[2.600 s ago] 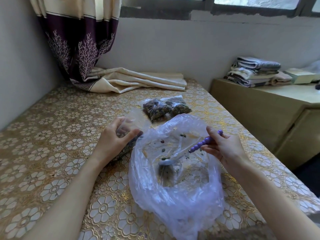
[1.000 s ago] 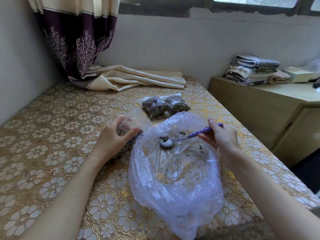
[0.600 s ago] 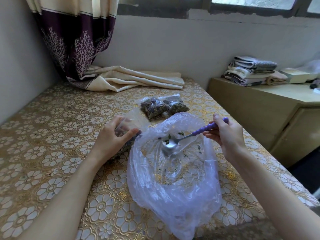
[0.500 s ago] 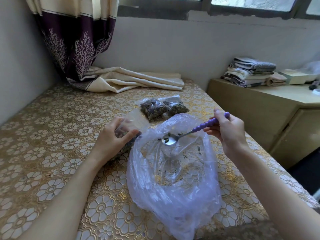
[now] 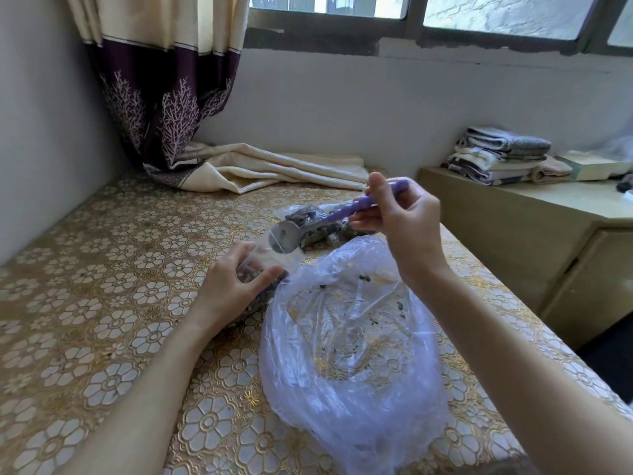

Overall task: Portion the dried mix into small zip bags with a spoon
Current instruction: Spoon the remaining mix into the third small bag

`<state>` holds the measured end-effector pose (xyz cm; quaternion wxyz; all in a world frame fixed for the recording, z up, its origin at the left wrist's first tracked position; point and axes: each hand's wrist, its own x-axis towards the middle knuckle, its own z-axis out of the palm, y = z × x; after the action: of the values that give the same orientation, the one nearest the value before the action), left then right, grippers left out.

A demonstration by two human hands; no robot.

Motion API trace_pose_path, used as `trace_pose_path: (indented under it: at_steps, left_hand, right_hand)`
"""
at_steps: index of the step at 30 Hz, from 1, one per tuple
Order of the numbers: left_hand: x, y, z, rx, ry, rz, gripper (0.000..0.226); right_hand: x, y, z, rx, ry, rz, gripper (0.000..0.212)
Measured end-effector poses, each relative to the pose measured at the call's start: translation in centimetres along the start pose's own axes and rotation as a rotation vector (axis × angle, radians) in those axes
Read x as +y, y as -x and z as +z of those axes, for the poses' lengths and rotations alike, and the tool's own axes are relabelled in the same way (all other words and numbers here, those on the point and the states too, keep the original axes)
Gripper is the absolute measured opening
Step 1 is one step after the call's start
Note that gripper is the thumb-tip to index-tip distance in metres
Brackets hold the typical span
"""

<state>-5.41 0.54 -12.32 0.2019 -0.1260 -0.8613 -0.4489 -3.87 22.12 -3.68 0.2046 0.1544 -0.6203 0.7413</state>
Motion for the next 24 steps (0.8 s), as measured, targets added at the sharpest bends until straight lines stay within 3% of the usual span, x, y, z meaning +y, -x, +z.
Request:
trace_pose_path:
  at_steps: [3, 6, 13, 24]
  left_hand:
    - [0.0, 0.0, 0.0, 0.006, 0.038, -0.008, 0.049]
    - [-0.1, -0.1, 0.0, 0.016, 0.039, -0.007, 0.042]
    - [0.2, 0.0, 0.0, 0.012, 0.071, -0.004, 0.054]
    - [-0.2, 0.0, 0.2, 0.003, 0.059, 0.019, 0.048]
  right_hand:
    - [0.3, 0.3, 0.3, -0.132, 0.047, -0.024, 0.011]
    - [0.3, 0.4, -0.4, -0.163, 0.036, -0.003, 0.01]
    - [0.1, 0.8, -4.0, 0.088, 0.005, -0.006, 0.02]
    - [2.7, 2.3, -9.6, 0.434, 0.411, 0.023, 0.027]
